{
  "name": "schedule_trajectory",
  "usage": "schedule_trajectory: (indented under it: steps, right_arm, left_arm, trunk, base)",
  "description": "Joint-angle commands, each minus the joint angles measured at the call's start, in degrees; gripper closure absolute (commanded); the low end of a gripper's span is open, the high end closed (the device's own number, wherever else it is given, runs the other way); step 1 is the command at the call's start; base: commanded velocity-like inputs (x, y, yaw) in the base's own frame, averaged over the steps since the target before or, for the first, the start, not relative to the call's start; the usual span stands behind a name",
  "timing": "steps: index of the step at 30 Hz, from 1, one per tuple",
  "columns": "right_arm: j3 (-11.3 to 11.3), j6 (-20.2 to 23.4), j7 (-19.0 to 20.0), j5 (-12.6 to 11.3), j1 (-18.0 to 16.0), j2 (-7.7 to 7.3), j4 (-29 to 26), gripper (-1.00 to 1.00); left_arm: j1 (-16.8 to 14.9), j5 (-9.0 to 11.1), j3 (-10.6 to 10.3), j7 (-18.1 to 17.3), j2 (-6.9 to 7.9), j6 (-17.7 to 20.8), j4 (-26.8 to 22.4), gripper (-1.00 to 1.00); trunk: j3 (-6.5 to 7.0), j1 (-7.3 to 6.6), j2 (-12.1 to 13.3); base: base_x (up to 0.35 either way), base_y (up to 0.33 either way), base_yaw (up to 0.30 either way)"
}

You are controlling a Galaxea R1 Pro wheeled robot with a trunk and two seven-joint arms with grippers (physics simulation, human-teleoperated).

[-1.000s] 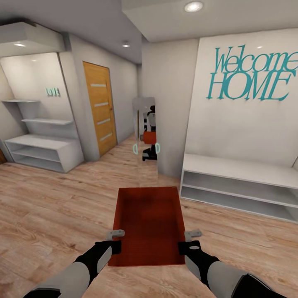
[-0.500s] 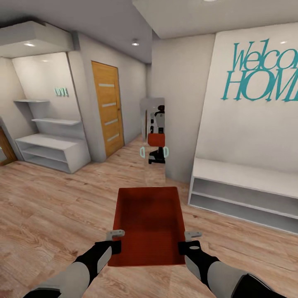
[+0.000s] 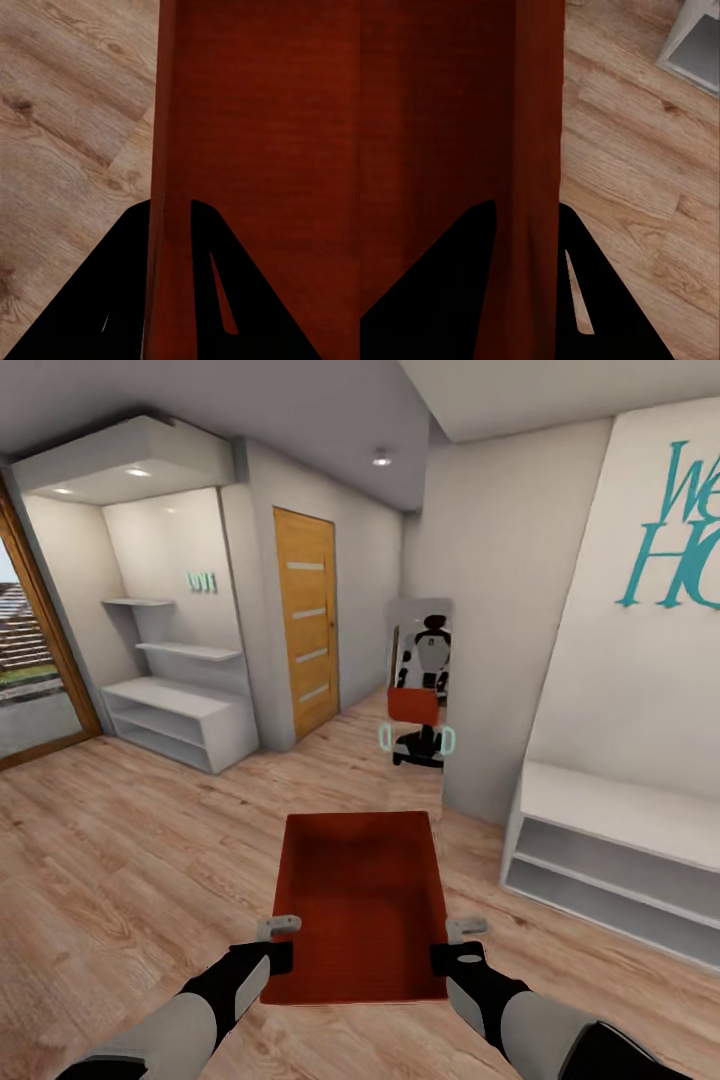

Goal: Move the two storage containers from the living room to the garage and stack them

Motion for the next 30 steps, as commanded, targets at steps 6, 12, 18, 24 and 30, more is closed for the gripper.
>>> schedule_trajectory:
  steps: [6, 12, 18, 24, 30]
  right_arm:
    - [0.05, 0.01, -0.42, -0.93, -0.04, -0.19, 0.17, 1.00]
    - [0.05, 0.01, -0.42, -0.93, -0.04, -0.19, 0.17, 1.00]
    - [0.05, 0.01, -0.42, -0.92, -0.04, -0.19, 0.17, 1.00]
    - [0.05, 0.01, -0.42, -0.91, -0.04, -0.19, 0.17, 1.00]
    - [0.05, 0.01, -0.42, -0.93, -0.04, -0.24, 0.17, 1.00]
  left_arm:
    - [-0.06, -0.18, 0.11, 0.62, 0.12, 0.36, -0.24, 1.00]
    - [-0.06, -0.18, 0.11, 0.59, 0.11, 0.36, -0.22, 1.00]
    - [-0.06, -0.18, 0.11, 0.58, 0.11, 0.32, -0.24, 1.00]
    - [-0.06, -0.18, 0.11, 0.58, 0.11, 0.33, -0.23, 1.00]
    - [-0.06, -0.18, 0.11, 0.59, 0.11, 0.32, -0.25, 1.00]
  trunk:
    - [-0.13, 0.07, -0.13]
    - [-0.13, 0.07, -0.13]
    - [-0.13, 0.07, -0.13]
    - [-0.13, 0.07, -0.13]
    - [-0.13, 0.07, -0.13]
  base:
    - [0.322, 0.000, 0.271]
    - [0.322, 0.000, 0.271]
    - [0.322, 0.000, 0.271]
    - [0.322, 0.000, 0.271]
    - [0.322, 0.000, 0.152]
